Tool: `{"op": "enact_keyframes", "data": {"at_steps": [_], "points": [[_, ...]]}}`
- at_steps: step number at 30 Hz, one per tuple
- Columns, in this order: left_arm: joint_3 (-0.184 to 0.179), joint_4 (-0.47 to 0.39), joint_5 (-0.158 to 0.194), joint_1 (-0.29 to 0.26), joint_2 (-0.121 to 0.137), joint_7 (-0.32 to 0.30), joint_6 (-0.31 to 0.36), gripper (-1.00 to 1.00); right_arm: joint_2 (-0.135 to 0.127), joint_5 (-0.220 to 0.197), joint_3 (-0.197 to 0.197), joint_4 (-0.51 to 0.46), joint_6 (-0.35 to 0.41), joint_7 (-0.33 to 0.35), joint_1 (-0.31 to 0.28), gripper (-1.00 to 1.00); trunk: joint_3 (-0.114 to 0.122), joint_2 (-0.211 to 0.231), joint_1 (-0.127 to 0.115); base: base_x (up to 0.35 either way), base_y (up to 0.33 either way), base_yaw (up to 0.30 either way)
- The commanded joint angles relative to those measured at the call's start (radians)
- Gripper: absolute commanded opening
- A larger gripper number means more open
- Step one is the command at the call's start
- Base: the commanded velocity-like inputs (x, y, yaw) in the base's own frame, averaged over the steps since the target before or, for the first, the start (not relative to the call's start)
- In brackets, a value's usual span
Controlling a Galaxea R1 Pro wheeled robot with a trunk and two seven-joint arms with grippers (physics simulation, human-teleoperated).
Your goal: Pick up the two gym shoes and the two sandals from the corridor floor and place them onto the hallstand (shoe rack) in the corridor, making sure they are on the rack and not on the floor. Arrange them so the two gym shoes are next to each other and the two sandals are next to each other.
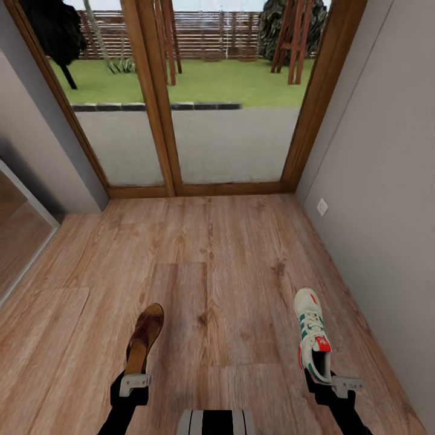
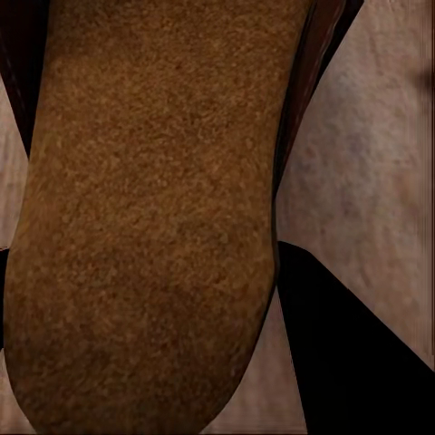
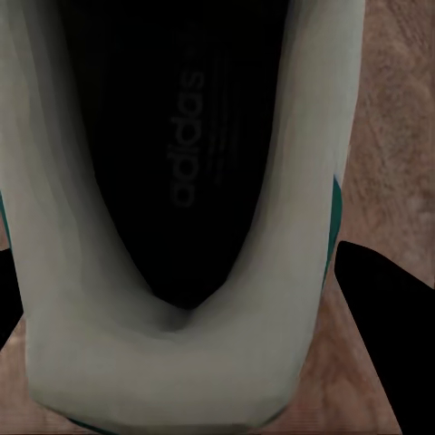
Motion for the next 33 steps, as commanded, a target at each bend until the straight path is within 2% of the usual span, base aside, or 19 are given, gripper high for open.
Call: {"op": "enact_keyframes", "data": {"at_steps": [1,4,10,23,33], "points": [[0.009,0.019,-0.011,-0.001,-0.001,0.003,-0.019,-1.0,0.0,0.007,-0.01,0.019,-0.017,0.005,-0.001,-1.0,0.005,0.0,-0.001,0.0,0.0,0.0],[0.009,0.074,-0.01,0.012,0.015,0.05,-0.048,-1.0,-0.003,0.009,-0.01,0.098,-0.064,0.006,-0.001,-1.0,0.021,0.001,-0.002,0.0,0.0,0.0],[0.009,0.084,-0.009,0.042,0.032,0.062,-0.052,-1.0,-0.011,0.01,-0.01,0.143,-0.101,0.007,0.011,-1.0,0.054,0.002,-0.005,0.0,0.0,0.0],[0.015,0.087,-0.006,0.054,0.034,0.063,-0.053,-1.0,-0.011,0.012,-0.009,0.15,-0.108,0.007,0.016,-1.0,0.124,0.005,-0.01,0.0,0.0,0.0],[0.013,0.117,-0.007,0.055,0.033,0.063,-0.054,-1.0,-0.01,0.012,-0.009,0.148,-0.11,0.005,0.016,-1.0,0.165,0.008,-0.015,0.0,0.0,0.0]]}}
